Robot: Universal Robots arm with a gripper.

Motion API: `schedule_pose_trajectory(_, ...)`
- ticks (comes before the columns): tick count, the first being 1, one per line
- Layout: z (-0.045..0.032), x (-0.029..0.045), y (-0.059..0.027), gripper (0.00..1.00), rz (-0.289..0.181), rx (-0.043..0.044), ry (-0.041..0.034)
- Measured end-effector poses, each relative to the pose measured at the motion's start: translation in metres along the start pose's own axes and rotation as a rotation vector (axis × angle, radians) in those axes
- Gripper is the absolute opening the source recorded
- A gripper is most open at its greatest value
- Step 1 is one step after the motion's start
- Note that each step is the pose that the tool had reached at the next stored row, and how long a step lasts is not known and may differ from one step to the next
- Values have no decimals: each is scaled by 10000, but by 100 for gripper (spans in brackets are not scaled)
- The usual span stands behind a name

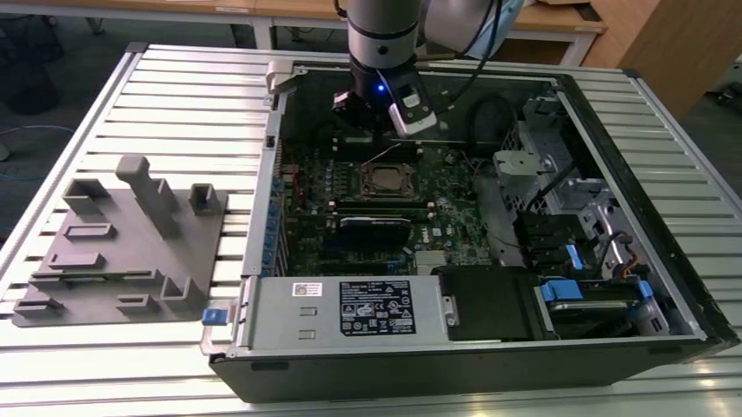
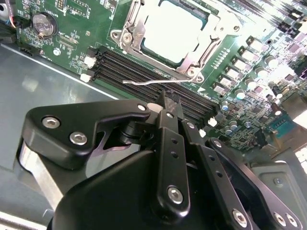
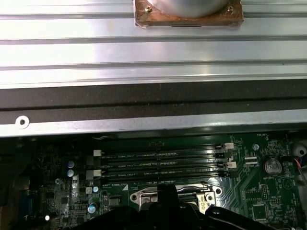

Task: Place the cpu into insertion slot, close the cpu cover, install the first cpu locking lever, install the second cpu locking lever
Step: 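Install the first cpu locking lever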

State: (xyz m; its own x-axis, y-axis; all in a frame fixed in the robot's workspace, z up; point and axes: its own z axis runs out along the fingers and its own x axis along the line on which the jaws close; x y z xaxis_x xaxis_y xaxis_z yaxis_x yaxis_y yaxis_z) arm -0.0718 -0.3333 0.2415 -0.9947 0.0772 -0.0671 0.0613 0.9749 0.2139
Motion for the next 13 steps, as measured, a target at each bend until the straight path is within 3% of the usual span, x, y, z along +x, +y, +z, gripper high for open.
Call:
schedule_pose_trajectory(6, 55, -20, -8, 11, 0, -1, 0)
schedule_pose_trajectory(13, 59, -37, -9, 11, -1, -3, -1)
